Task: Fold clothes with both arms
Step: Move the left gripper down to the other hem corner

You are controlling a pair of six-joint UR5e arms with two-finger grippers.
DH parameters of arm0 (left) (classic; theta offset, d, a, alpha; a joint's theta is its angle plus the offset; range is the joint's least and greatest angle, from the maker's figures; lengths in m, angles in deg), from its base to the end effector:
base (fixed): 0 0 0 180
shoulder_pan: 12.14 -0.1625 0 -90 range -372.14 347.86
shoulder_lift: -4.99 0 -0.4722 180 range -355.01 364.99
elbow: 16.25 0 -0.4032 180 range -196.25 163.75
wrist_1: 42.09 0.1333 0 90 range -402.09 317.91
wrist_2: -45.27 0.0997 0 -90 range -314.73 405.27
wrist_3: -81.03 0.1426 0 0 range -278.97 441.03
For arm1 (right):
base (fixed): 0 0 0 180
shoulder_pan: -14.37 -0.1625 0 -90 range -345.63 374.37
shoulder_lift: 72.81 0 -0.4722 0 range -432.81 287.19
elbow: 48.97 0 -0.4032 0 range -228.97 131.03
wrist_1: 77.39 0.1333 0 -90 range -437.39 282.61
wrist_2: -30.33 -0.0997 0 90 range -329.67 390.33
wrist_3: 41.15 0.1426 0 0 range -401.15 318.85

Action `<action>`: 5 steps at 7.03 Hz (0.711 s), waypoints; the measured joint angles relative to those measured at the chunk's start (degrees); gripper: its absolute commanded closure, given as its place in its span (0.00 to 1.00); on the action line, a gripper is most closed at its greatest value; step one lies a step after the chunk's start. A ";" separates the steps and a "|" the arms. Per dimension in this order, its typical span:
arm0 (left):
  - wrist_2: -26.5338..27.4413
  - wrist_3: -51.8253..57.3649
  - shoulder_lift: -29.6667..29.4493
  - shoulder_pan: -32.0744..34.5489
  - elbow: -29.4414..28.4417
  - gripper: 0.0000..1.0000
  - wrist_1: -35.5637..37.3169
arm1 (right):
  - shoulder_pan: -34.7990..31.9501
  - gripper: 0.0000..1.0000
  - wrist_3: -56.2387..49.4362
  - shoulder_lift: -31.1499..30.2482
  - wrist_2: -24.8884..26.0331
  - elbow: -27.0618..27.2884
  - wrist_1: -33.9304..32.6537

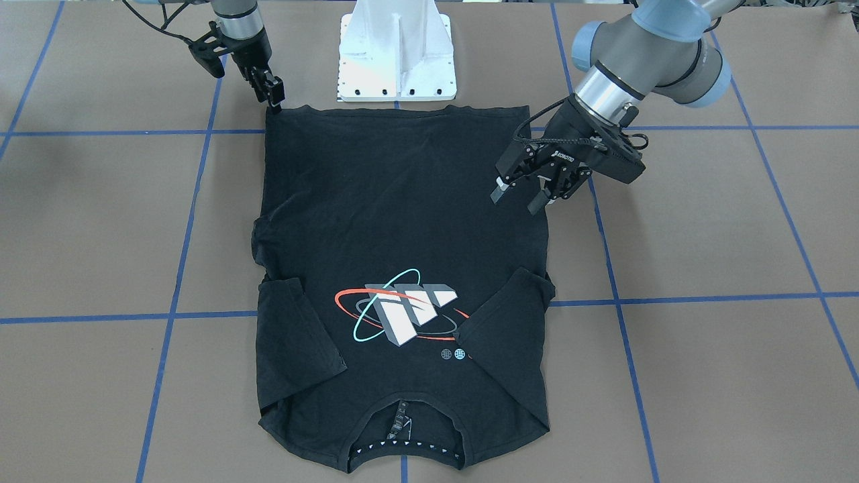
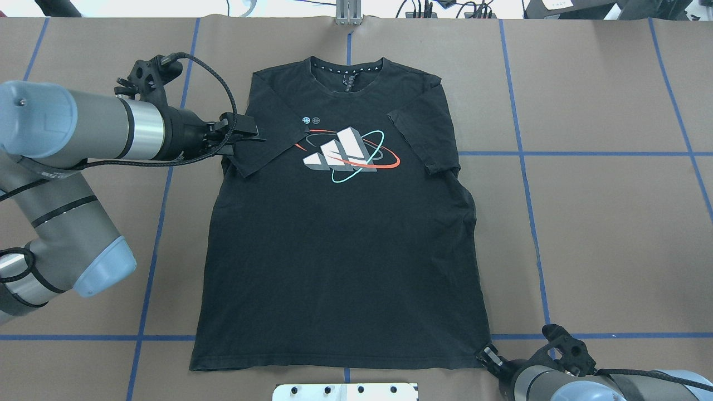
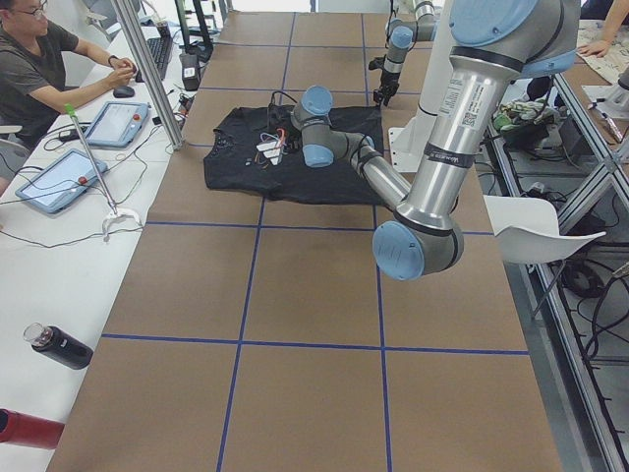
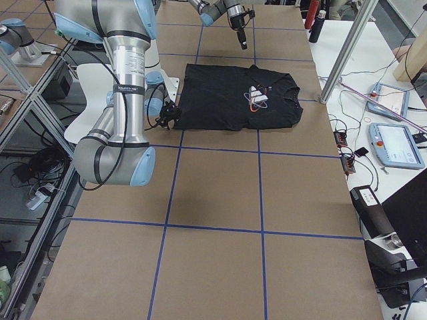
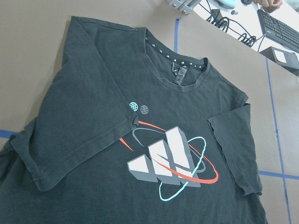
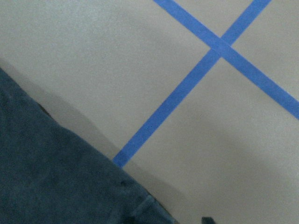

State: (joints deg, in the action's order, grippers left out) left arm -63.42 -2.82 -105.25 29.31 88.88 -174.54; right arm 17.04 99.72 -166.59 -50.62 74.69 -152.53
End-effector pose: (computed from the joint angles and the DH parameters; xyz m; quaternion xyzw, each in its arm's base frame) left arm 0.4256 -0.4928 0.3032 0.1345 0.6180 -0.1356 0.7626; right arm -0.4951 -0.1328 0.4627 -0.1057 -0.3716 0.4038 0.8292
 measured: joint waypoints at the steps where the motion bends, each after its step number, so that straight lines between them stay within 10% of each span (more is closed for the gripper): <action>1: 0.06 0.00 0.10 -0.03 0.04 0.17 0.00 | 0.03 0.48 -0.04 0.03 -0.02 -0.02 0.00; 5: 0.40 0.00 0.73 -0.06 0.20 0.16 0.00 | -0.20 0.57 -0.24 0.19 0.00 -0.24 0.00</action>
State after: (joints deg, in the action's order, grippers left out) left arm -63.02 -2.82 -104.52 29.25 89.08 -174.54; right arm 16.84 99.48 -166.40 -50.62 74.44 -152.53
